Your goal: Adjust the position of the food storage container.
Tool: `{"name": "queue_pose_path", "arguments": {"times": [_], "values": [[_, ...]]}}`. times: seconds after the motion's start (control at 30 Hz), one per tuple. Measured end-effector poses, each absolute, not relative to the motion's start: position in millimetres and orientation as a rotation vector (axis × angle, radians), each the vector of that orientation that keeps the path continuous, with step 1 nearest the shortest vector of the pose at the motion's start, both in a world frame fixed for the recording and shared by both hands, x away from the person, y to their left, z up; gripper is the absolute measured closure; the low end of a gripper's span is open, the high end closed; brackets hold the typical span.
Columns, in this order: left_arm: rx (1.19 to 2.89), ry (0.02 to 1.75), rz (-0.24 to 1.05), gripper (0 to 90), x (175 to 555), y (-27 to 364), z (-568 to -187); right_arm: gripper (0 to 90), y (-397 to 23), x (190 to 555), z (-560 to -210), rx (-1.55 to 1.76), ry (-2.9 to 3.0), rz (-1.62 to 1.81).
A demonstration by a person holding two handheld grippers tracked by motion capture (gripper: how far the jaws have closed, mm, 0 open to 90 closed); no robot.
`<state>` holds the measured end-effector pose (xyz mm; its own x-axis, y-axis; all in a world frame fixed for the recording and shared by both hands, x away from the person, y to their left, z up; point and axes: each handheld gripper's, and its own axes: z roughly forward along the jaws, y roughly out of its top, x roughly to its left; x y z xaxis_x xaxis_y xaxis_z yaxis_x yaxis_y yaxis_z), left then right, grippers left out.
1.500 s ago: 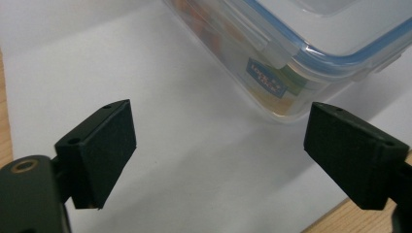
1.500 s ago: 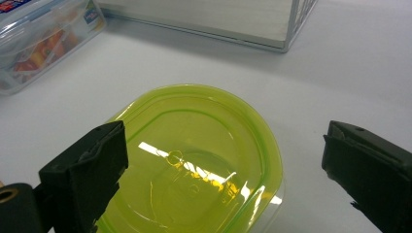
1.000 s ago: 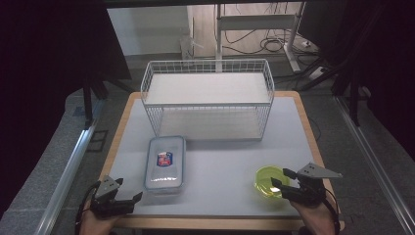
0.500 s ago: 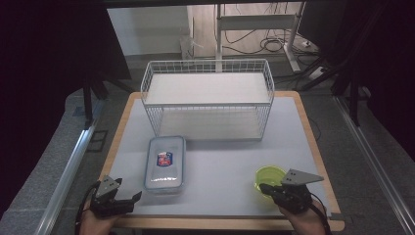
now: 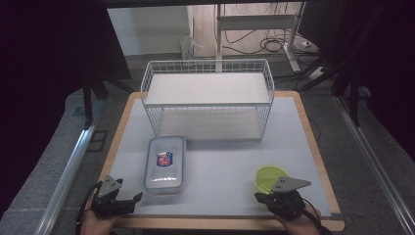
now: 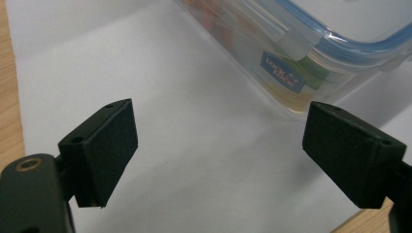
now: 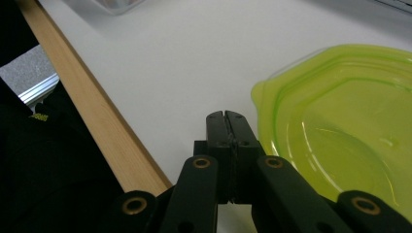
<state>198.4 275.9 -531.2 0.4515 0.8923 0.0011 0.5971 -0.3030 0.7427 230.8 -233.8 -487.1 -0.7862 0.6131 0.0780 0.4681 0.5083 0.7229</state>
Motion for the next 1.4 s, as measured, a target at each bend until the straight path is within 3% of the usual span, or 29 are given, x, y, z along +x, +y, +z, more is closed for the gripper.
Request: {"name": "queue_pose_path", "arguments": {"times": [1.4], "values": [[2.047,1.234,0.541,13.3,199.7,272.7,-533.2,89.4,-259.6,277.1,-507.8,1.122,2.499,0.974]]}}
